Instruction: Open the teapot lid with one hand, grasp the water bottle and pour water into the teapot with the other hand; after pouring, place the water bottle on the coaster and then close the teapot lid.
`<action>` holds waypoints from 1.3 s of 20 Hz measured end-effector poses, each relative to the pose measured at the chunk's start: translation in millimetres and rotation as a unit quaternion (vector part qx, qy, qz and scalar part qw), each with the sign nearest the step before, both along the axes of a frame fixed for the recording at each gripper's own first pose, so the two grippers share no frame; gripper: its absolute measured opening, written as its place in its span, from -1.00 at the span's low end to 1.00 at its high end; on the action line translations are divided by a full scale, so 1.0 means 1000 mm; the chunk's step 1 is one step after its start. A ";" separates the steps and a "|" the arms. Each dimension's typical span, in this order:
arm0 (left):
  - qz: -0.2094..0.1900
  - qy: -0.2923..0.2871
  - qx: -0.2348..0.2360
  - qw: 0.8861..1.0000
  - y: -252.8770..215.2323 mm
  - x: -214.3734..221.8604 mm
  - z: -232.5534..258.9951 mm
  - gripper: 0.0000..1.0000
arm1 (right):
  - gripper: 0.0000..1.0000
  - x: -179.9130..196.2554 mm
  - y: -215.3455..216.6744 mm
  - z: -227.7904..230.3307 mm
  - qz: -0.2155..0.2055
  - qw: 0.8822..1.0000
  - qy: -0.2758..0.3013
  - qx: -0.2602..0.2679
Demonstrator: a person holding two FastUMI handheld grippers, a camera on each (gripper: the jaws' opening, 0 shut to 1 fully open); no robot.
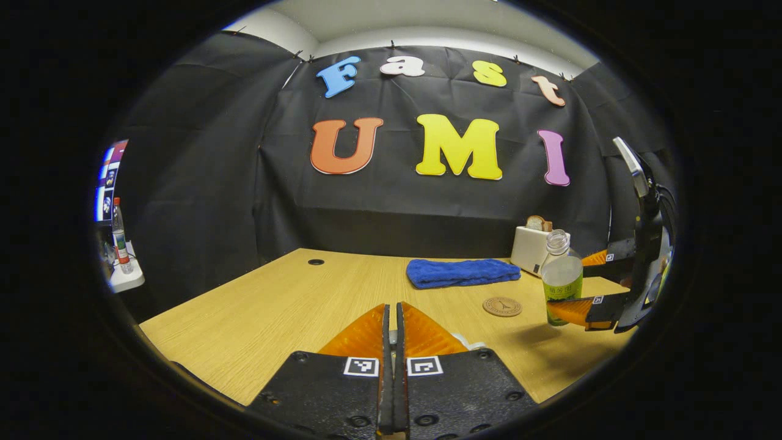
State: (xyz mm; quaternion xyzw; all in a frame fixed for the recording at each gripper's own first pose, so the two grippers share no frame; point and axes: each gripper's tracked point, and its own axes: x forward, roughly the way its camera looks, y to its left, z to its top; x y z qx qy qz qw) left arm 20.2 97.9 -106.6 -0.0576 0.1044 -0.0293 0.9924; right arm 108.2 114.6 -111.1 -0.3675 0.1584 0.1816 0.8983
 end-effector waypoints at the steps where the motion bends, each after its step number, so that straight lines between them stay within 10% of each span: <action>1: -0.004 -0.001 -0.003 1.000 0.001 0.000 -0.001 -0.94 | 0.40 0.004 0.001 -0.002 0.009 1.000 0.000 -0.026; 10: -0.022 0.022 0.007 0.999 0.011 -0.001 -0.029 -0.94 | 0.43 0.027 0.028 -0.010 0.083 0.970 -0.070 -0.219; 26: -0.019 0.027 0.020 0.999 0.029 -0.004 -0.033 -0.94 | 0.40 0.026 0.072 0.009 0.182 0.865 -0.179 -0.432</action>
